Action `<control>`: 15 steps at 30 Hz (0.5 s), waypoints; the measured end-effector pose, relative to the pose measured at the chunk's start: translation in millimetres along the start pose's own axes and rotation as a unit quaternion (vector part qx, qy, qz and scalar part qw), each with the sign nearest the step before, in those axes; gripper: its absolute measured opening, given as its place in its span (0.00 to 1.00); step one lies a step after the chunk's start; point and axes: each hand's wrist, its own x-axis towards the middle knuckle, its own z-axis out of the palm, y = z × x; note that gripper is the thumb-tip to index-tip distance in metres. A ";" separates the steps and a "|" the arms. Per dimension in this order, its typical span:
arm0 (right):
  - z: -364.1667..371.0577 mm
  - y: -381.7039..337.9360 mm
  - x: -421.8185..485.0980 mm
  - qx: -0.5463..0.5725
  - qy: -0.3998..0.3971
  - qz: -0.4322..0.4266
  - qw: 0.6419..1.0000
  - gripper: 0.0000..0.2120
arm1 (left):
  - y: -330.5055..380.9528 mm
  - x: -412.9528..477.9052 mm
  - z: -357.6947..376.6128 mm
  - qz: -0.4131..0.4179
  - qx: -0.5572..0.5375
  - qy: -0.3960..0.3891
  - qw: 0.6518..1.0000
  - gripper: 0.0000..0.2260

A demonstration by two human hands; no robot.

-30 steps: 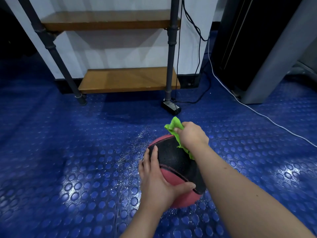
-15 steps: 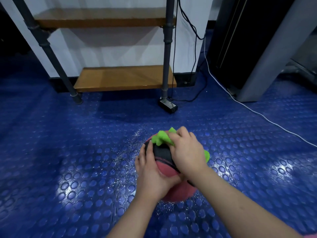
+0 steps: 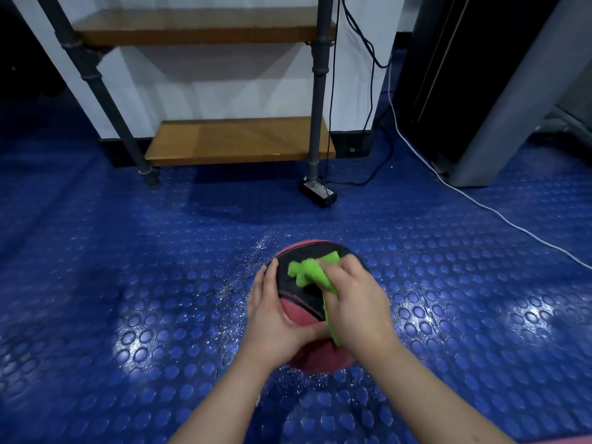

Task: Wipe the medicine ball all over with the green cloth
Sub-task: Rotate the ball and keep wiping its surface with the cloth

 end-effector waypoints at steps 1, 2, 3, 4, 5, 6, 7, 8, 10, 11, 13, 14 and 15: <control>1.8 2.6 -7.3 0.010 0.011 -0.022 1.000 0.22 | -1.7 1.4 -2.5 0.002 -0.003 -0.003 1.000 0.68; 2.9 6.3 -13.7 0.019 0.023 -0.044 0.999 0.25 | -3.9 2.6 -4.4 0.002 -0.009 -0.006 1.000 0.69; 4.4 11.9 -19.3 0.026 0.033 -0.067 0.997 0.27 | -5.6 3.0 -6.0 0.002 -0.018 -0.010 1.000 0.70; 5.8 18.8 -24.2 0.032 0.041 -0.086 0.995 0.28 | -7.0 3.3 -7.2 0.002 -0.028 -0.014 1.000 0.70; 6.7 25.9 -28.7 0.039 0.052 -0.100 0.993 0.29 | -8.2 3.5 -8.4 0.001 -0.036 -0.016 0.999 0.70; 7.6 33.4 -32.5 0.043 0.067 -0.106 0.991 0.30 | -8.8 4.3 -9.6 0.000 -0.042 -0.018 0.999 0.70; 8.4 40.5 -35.2 0.050 0.081 -0.104 0.990 0.30 | -7.8 5.3 -11.3 -0.004 -0.046 -0.021 0.999 0.70; 8.5 45.0 -36.7 0.058 0.093 -0.092 0.990 0.31 | -6.5 7.0 -12.9 -0.008 -0.046 -0.025 0.999 0.71; 10.6 46.2 -35.9 0.076 0.110 -0.050 0.990 0.30 | -2.9 11.8 -15.1 -0.014 -0.044 -0.028 0.999 0.72; 13.0 45.0 -32.8 0.089 0.117 -0.027 0.989 0.27 | -1.1 14.1 -15.6 -0.017 -0.044 -0.030 0.998 0.72; 13.3 38.1 -19.6 0.117 0.135 0.052 0.982 0.16 | 0.1 15.6 -16.1 -0.023 -0.050 -0.031 0.998 0.71; 11.8 35.1 -9.7 0.130 0.137 0.108 0.976 0.10 | -0.2 14.8 -16.2 -0.024 -0.055 -0.030 0.998 0.71; 10.2 33.2 1.0 0.144 0.131 0.163 0.967 0.08 | -0.9 13.1 -16.2 -0.024 -0.058 -0.028 0.998 0.70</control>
